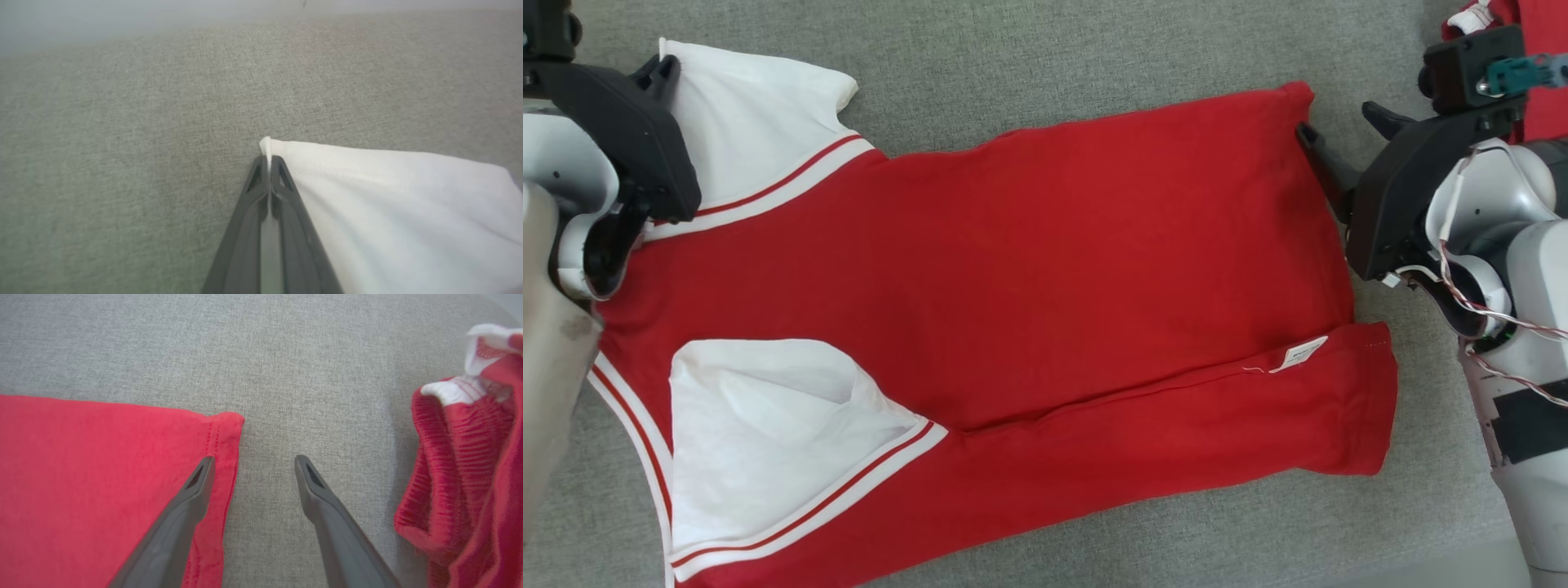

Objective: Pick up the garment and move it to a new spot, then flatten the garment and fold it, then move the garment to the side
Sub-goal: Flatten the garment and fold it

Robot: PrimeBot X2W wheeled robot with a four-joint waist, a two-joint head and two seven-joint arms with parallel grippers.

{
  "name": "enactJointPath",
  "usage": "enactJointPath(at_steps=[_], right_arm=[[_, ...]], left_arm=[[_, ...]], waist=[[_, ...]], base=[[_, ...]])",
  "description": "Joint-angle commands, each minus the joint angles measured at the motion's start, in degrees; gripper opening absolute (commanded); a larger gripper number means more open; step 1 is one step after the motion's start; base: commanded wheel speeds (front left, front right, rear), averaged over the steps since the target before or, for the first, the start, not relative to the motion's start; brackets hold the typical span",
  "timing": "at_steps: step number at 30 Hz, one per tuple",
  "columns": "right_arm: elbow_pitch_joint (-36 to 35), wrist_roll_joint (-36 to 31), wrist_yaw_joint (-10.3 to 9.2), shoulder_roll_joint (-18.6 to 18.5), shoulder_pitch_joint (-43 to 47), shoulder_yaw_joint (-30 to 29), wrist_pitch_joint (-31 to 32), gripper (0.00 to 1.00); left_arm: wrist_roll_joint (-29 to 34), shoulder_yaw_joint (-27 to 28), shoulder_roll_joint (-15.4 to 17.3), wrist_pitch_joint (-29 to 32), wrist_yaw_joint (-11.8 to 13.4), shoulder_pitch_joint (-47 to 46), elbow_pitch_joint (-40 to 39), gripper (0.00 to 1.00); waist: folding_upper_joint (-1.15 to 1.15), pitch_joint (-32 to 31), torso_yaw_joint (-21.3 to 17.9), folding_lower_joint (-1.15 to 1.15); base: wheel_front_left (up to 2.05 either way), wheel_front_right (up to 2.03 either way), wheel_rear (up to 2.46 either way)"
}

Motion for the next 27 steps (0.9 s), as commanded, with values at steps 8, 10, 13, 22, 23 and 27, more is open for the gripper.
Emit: enactJointPath(at_steps=[8,10,13,22,23,27], right_arm=[[-3.83,0.27,0.12,-1.21,-0.40,-0.72,-0.13,1.00],[-2.81,-0.07,0.12,-1.29,-1.54,-0.38,0.70,1.00],[-0.35,0.19,0.12,-0.99,-3.34,1.01,1.90,1.00],[6.24,0.73,0.06,-1.05,-5.04,3.84,-0.84,0.00],[6.61,0.52,0.03,-1.30,-5.03,3.56,-1.75,0.00],[6.46,-0.14,-0.02,-1.37,-4.60,2.77,-6.70,0.00]], left_arm=[[-1.11,0.70,2.64,0.85,1.58,3.30,-3.26,0.00],[-1.09,0.79,2.61,0.64,1.92,2.99,-4.31,0.00],[-1.24,0.67,2.44,0.97,2.38,2.96,-5.09,0.00],[-0.62,0.31,1.45,-2.19,2.52,3.78,-7.58,0.00],[-0.19,0.37,1.21,-3.76,2.63,3.93,-7.97,0.00],[0.57,1.79,-0.73,-12.18,3.76,4.53,-8.93,0.00]], waist=[[0.00,1.04,0.32,0.00],[0.00,1.70,0.58,0.00],[0.00,2.35,0.92,0.00],[0.00,2.22,1.81,0.00],[0.00,1.99,1.98,0.00],[0.00,1.01,2.73,0.00]], base=[[0.00,0.00,0.00],[0.00,0.00,0.00],[0.00,0.00,0.00],[0.00,0.00,0.00],[0.00,0.00,0.00],[0.00,0.00,0.00]])
